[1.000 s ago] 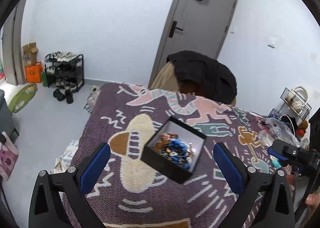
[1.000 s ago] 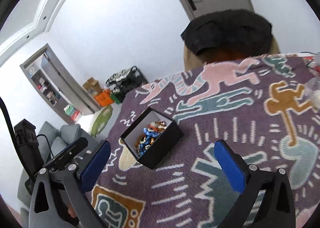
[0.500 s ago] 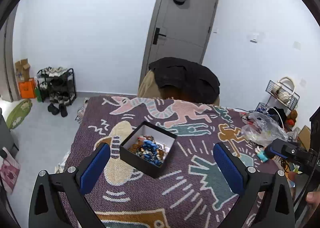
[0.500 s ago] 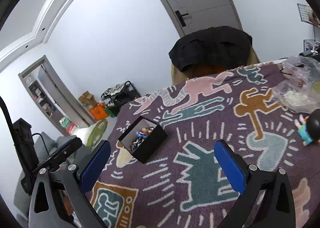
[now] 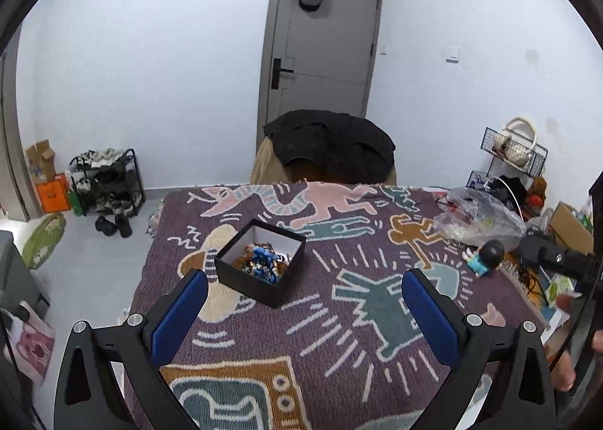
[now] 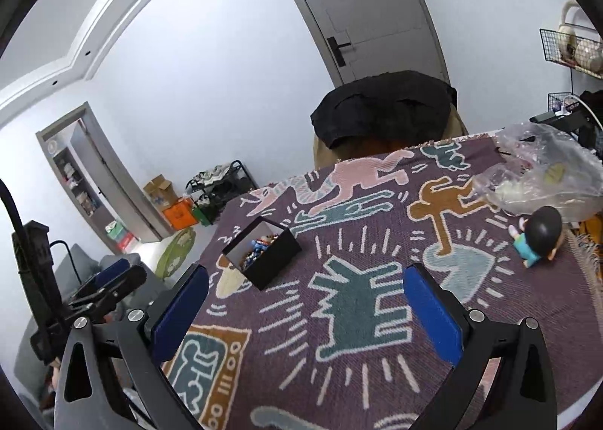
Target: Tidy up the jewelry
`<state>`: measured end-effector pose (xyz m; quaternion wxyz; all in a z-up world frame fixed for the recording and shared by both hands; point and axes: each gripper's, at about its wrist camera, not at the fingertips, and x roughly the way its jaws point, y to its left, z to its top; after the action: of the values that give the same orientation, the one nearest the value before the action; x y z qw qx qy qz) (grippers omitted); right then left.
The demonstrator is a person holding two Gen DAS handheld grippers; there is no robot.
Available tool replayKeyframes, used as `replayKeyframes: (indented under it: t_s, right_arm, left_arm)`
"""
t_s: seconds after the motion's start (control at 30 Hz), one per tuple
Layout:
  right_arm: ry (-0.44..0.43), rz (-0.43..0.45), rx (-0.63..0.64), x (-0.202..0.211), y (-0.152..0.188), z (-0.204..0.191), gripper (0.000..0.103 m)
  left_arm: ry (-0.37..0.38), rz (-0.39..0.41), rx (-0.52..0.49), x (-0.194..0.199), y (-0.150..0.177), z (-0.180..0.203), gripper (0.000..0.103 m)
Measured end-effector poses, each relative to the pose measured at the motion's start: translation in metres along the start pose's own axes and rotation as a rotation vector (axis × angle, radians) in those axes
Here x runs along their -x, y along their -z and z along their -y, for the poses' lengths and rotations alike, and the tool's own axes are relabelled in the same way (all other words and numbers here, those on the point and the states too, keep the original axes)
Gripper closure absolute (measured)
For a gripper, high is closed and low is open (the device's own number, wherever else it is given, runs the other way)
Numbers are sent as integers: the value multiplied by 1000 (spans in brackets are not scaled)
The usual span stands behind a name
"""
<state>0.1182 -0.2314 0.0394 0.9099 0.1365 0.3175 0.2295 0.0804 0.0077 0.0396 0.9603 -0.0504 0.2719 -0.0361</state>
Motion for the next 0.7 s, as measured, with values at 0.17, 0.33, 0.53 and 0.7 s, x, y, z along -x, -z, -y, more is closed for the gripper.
replayKeyframes:
  t_s: [0.17, 0.33, 0.53, 0.7]
  right_arm:
    - [10, -3, 31, 17, 9, 3, 0]
    - [31, -8, 60, 26, 21, 2, 0]
    - [48, -13, 100, 28, 33, -5, 0]
    - [45, -31, 130, 20, 42, -10, 0]
  left_arm:
    - [-13, 15, -6, 14, 10, 2, 0]
    - [-17, 38, 16, 25, 17, -6, 0]
    - [-32, 52, 17, 34, 25, -11, 0]
    - [-34, 66, 15, 42, 32, -12, 0]
